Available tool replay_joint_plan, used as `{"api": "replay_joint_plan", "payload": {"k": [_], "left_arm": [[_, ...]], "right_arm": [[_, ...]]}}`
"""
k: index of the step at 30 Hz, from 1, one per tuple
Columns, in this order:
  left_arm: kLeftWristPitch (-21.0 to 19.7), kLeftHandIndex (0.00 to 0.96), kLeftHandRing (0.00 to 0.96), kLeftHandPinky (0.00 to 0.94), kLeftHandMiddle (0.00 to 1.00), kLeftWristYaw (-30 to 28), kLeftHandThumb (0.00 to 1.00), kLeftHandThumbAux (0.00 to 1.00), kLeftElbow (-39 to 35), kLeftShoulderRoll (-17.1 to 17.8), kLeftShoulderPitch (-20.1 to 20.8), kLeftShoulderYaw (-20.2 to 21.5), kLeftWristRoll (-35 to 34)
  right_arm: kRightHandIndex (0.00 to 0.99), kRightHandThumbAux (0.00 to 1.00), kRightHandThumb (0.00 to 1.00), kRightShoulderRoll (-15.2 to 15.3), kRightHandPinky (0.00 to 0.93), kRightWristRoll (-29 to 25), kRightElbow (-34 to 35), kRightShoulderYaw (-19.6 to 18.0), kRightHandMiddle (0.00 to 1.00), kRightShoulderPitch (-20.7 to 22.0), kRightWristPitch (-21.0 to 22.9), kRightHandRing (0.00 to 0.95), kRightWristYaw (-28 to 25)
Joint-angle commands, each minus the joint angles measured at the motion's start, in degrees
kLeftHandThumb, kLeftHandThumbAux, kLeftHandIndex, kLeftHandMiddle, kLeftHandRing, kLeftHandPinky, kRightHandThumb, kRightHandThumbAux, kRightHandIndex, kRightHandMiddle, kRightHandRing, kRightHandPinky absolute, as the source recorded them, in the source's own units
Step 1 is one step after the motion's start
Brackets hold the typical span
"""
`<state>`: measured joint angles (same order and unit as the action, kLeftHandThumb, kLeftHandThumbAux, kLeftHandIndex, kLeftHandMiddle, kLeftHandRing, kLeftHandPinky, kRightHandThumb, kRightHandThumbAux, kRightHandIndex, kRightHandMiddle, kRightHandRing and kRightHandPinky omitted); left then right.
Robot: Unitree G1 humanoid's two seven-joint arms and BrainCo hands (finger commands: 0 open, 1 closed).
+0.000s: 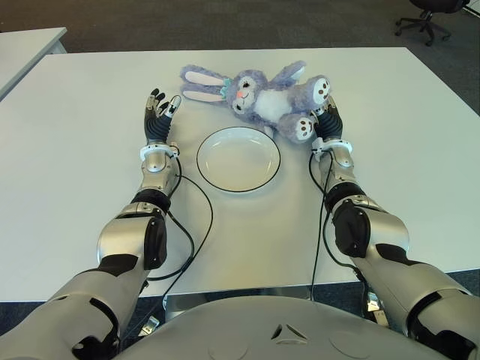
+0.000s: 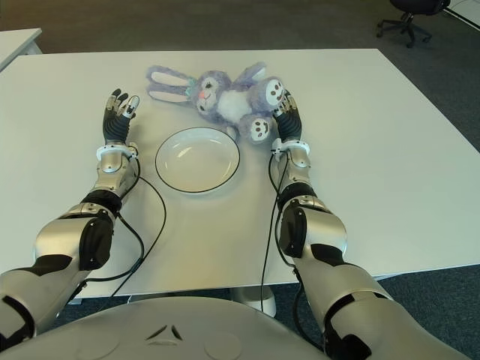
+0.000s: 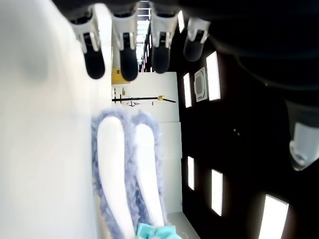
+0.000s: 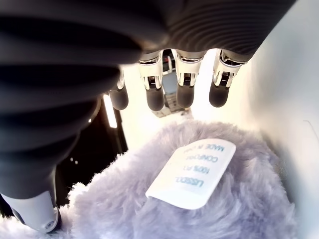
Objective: Put the doll into the plate.
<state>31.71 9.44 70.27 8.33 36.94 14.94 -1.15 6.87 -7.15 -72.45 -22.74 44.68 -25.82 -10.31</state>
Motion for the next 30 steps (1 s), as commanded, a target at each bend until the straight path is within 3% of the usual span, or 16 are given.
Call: {"api": "replay_joint_plan", "payload": {"k": [1,5,17,30], "left_arm": [[-4.5,0.000,0.151,0.171,0.127,-1.0,0.000,0.501,4.8,-0.9,-6.4,0.3,-0.3],[-4.4,0.000,0.159,0.201,0.127,-1.3,0.000,0.510,4.8,-0.8,-6.4,0.5,-0.6],[-4.8,0.000,0.137,0.149,0.116,-1.4,0.000,0.504,4.8,-0.7,-6.4,0.4,-0.5],[-5.1,0.000,0.150,0.174,0.129,-1.7,0.000,0.495,4.7,-0.4,-6.2,0.5,-0.6]], "right_arm": [[0.017,0.636,0.175,-1.4,0.044,-0.7,-3.6,-0.5,0.059,-7.7,1.7,0.040,-0.5],[0.015,0.636,0.175,-1.8,0.049,-0.6,-3.4,-0.3,0.056,-7.8,0.7,0.039,-0.7],[0.014,0.615,0.166,-2.5,0.041,-0.5,-2.8,0.2,0.042,-7.9,-2.1,0.030,-1.2],[0.012,0.601,0.182,-3.4,0.041,-0.2,-2.1,1.1,0.037,-7.4,-5.2,0.026,-0.1]]}}
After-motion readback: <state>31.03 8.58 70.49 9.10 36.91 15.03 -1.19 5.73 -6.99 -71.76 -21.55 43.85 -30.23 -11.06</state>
